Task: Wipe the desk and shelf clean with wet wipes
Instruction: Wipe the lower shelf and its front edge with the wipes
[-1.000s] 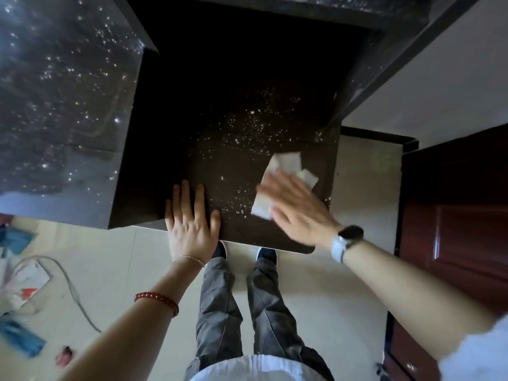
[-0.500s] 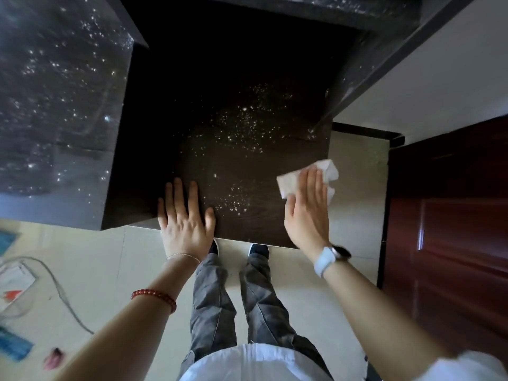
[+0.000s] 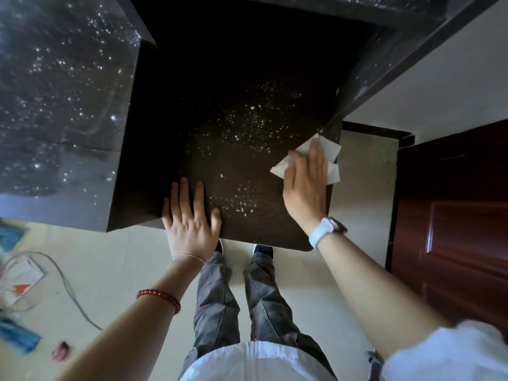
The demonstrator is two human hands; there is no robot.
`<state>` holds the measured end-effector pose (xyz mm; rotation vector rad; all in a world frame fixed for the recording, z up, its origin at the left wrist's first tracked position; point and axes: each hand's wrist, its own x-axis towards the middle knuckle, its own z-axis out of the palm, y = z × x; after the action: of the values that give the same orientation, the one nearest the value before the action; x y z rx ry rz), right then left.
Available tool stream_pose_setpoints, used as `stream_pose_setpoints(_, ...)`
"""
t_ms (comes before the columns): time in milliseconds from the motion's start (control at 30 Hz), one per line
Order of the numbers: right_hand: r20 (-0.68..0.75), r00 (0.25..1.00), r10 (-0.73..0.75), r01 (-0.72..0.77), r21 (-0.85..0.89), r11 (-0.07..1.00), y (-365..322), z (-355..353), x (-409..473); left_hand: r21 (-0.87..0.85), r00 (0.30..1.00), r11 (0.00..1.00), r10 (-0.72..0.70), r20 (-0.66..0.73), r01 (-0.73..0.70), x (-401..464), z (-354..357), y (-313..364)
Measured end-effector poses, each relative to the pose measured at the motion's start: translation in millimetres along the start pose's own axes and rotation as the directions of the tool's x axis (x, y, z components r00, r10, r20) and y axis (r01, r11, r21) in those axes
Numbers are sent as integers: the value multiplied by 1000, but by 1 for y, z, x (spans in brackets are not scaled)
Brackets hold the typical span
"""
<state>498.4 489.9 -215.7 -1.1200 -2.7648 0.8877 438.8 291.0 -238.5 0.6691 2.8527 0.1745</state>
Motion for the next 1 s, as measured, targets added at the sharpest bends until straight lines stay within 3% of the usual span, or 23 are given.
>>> stream_pose_setpoints(200, -236, 941, 243, -239, 46, 970, -17, 8, 26, -12, 1000, 1000, -6, -3, 6, 0, -2, 1)
stream_pose_setpoints(333, -206, 881, 426, -440, -25, 898, -30, 16, 43, -19, 1000, 1000, -8, 2, 8, 2, -4, 2)
stream_pose_setpoints(367, -164, 912, 375, -391, -79, 917, -36, 20, 43, -20, 1000, 1000, -7, 6, 7, 2, -4, 2)
stream_pose_setpoints(433, 0, 997, 73, -72, -174, 982, -50, 33, 34, -10, 1000, 1000, -4, 10, 4, 1, -4, 1)
stream_pose_setpoints(467, 112, 985, -133, 153, -196, 968, -55, 39, 26, -6, 1000, 1000, -6, 7, 6, 2, -5, 1)
stream_pose_setpoints(500, 224, 925, -306, 353, -214, 911, -54, 42, 20, -5, 1000, 1000, -10, 5, 10, 2, -5, 2)
stream_pose_setpoints(567, 356, 808, -469, 567, -258, 782, -38, 35, 19, -13, 1000, 1000, -14, 10, 14, 2, -6, 2)
stream_pose_setpoints(633, 295, 866, -403, 484, -300, 822, -17, 22, 27, -23, 1000, 1000, -18, 15, 18, 2, -7, 3)
stream_pose_setpoints(733, 38, 994, -101, 108, -336, 936, -3, 10, 57, -36, 999, 999, -32, 21, 33, 2, -8, 4)
stream_pose_setpoints(800, -72, 996, 44, -63, -297, 953, -19, 14, 88, -29, 1000, 999, -23, 12, 23, 2, -7, 3)
stream_pose_setpoints(867, -85, 988, 132, -149, -242, 959, -41, 22, 111, -16, 1000, 1000, -7, 6, 7, 3, -6, -1)
stream_pose_setpoints(933, 20, 1000, -25, 29, -280, 960, -58, 35, 110, -10, 1000, 1000, 2, 11, -2, 3, -5, -2)
stream_pose_setpoints(1000, 230, 904, -359, 418, -306, 855, -60, 42, 79, -10, 1000, 1000, 5, 9, -5, 2, -4, -2)
